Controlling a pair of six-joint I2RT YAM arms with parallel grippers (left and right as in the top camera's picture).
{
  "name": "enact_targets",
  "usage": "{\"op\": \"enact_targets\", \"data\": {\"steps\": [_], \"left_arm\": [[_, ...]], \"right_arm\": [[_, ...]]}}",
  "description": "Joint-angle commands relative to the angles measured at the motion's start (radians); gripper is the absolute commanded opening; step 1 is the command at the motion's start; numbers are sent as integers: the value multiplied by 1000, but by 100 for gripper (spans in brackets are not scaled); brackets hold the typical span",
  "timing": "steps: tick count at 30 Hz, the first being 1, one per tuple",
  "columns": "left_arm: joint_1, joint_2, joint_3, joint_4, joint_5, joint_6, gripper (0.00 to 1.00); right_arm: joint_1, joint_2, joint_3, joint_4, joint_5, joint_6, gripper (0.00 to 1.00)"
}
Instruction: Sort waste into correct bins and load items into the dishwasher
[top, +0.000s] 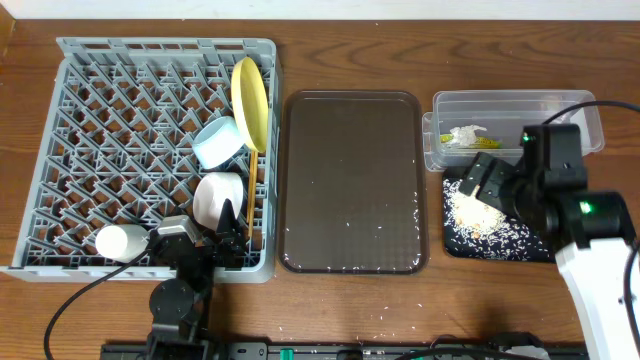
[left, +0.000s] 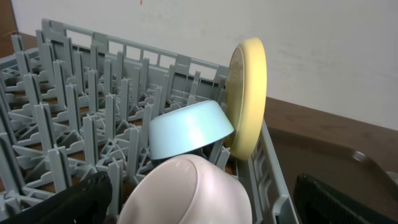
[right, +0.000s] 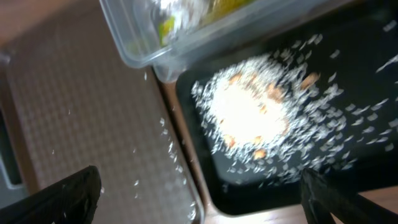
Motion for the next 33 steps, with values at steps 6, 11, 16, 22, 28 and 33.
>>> {"op": "enact_targets", "data": {"steps": [6,11,16,22,28,33], "left_arm": [[4,-7,-34,-14,2,13,94],[4,-7,-34,-14,2,13,94],[4,-7,-34,-14,2,13,94],[4,-7,-34,-14,2,13,94],[4,-7,-34,-14,2,13,94],[4,-7,-34,-14,2,13,94]], "right_arm": [[6,-606,-481,454,90,-280,99],[6,-879,-717,554,90,-278,99],[7,-1082,-927,695,83,-277,99],[8,-1127,-1072,930,62,-278,99],[8,-1126,-1071,916,64,-278,99],[8,-1125,-1071,916,64,-278,99]]}}
